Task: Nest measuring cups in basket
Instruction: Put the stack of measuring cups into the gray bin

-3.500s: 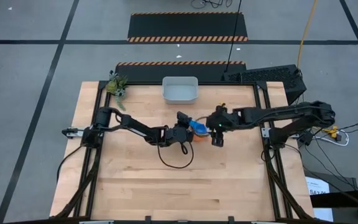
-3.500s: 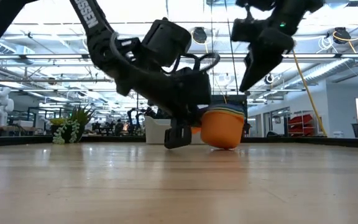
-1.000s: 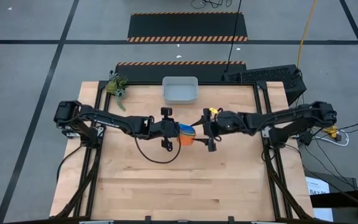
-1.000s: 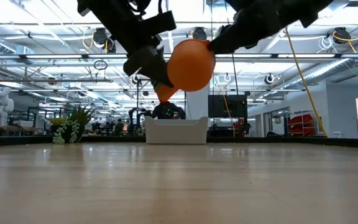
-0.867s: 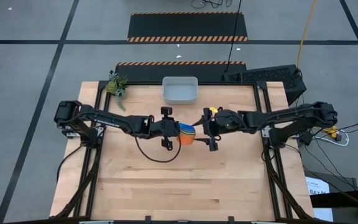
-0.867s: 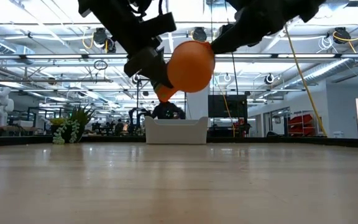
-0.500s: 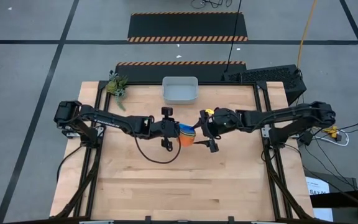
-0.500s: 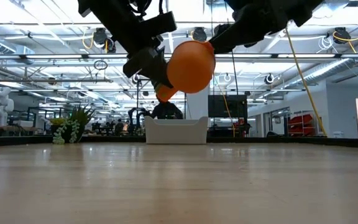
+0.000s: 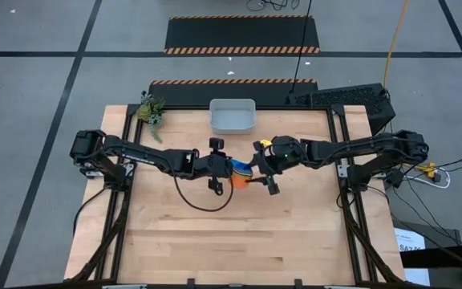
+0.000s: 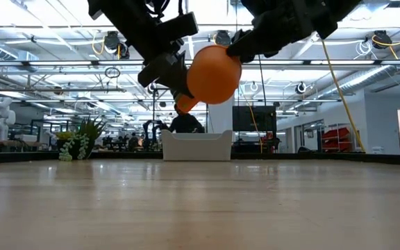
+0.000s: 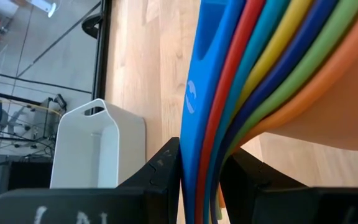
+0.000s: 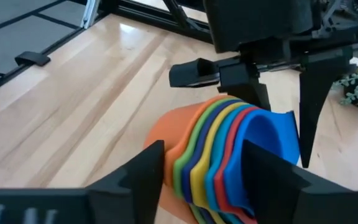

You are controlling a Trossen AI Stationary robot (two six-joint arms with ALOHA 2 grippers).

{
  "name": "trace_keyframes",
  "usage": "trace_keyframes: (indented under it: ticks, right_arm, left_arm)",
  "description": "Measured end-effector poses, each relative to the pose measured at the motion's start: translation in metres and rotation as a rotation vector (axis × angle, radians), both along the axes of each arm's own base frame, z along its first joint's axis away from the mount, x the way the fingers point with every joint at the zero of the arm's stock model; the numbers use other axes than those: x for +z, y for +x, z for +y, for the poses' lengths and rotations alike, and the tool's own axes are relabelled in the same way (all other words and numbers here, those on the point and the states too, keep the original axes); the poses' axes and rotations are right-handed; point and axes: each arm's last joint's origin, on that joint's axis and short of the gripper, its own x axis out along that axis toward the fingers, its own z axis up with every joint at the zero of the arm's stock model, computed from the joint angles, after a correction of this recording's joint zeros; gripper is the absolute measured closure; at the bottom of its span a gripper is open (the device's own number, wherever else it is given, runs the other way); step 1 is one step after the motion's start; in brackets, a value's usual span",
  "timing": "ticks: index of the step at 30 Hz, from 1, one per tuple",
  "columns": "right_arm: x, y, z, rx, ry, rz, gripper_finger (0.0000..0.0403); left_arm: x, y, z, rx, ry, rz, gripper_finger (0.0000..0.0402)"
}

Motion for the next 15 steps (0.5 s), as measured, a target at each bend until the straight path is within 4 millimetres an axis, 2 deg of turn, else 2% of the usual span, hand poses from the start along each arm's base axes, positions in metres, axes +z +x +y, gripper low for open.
trace_keyframes:
  ticks: [4,7,11,15]
  right_arm:
    - [0.0005,0.0002,0.0001,0.007,-0.006,-0.008,0.0269]
    - [0.0001,0.0,0.0,0.005,-0.01,-0.006,0.0285]
    - [-0.0001,0.0,0.0,0.003,-0.009,-0.004,0.0278]
    - [-0.0011,-0.0005,-0.0002,-0.005,-0.005,0.009,0.0265]
  left_arm:
    - [-0.0005,-0.0003,-0.0001,0.003,-0.012,0.0,0.0316]
    - [-0.0013,-0.0009,-0.0004,-0.001,-0.021,0.007,0.0316]
    - [-0.0014,-0.0009,-0.0014,0.003,-0.028,0.004,0.0315]
    - [-0.001,-0.0005,-0.0018,0.019,-0.046,-0.013,0.0286]
